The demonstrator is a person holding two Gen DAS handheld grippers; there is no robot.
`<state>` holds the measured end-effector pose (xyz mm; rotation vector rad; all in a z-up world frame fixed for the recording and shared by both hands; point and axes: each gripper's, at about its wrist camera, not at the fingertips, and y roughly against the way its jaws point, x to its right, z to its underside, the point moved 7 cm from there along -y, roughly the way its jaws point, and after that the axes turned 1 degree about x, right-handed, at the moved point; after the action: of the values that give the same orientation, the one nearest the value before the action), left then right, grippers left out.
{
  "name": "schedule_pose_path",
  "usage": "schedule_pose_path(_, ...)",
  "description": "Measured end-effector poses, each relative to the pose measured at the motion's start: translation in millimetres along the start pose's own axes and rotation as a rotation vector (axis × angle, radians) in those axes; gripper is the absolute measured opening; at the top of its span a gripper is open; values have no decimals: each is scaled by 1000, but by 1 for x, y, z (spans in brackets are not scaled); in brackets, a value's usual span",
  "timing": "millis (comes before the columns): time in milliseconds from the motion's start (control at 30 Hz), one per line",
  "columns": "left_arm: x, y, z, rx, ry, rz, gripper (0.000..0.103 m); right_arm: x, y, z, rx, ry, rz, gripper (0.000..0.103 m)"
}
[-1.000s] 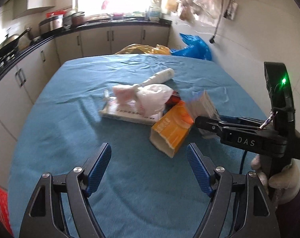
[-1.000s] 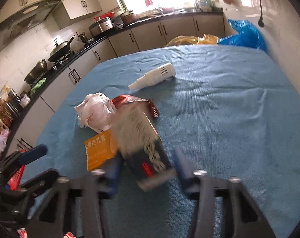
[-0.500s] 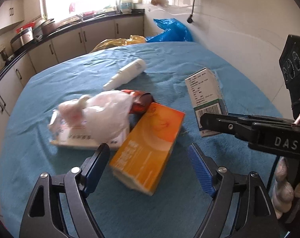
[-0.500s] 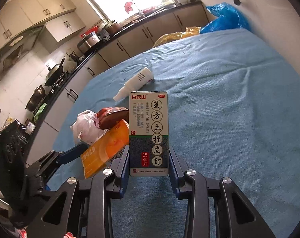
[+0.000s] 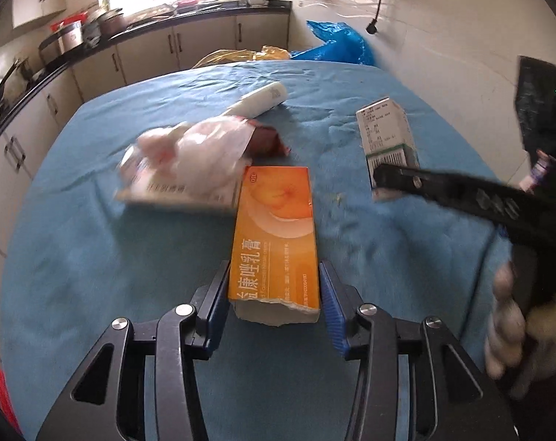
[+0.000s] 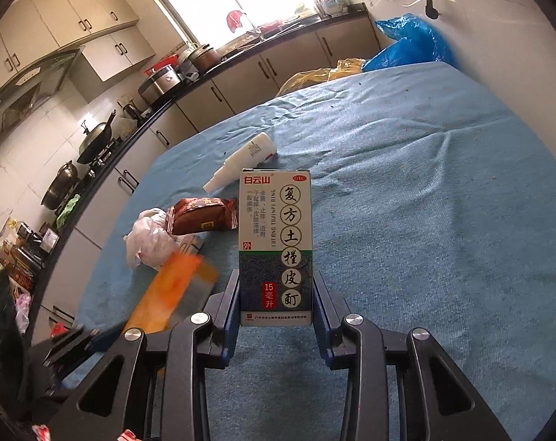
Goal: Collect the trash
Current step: 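Lift orange box with left tool while right tool carries medicine box toward basket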
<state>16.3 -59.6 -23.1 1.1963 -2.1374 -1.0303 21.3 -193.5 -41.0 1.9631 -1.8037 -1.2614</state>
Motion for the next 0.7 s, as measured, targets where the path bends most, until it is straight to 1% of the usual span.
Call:
schedule_pose_path(167,-16,22,31,-13,68,-25,45,-4,-2,2,-6,8,-2,37)
schedule_pose_path(267,-21,25,36,-9,83,-35,46,-6,-4,3,-10,16,2,37)
schedule_pose_path(367,-21,20,37,-18,93,-43,55,-5,-8,5,-22,17,9,37)
schedule_pose_path(433,-19,16,34,-12,92,-50,62,-4,-10,6,-31,15,12,37)
schedule_pose_path(467,-18,14,32,-7,90,-56,63,-3,-12,6,-35,14,13,37)
schedule_pose_path(533,-16,10,29,3,88,-63,71,-4,-12,5,-36,15,13,38)
schedule_pose_path(600,-13,5,25,6,86,-70,76,-3,-12,6,-36,13,13,38)
schedule_pose_path(700,-8,-3,25,-10,89,-62,76,-3,-13,6,-37,12,13,38)
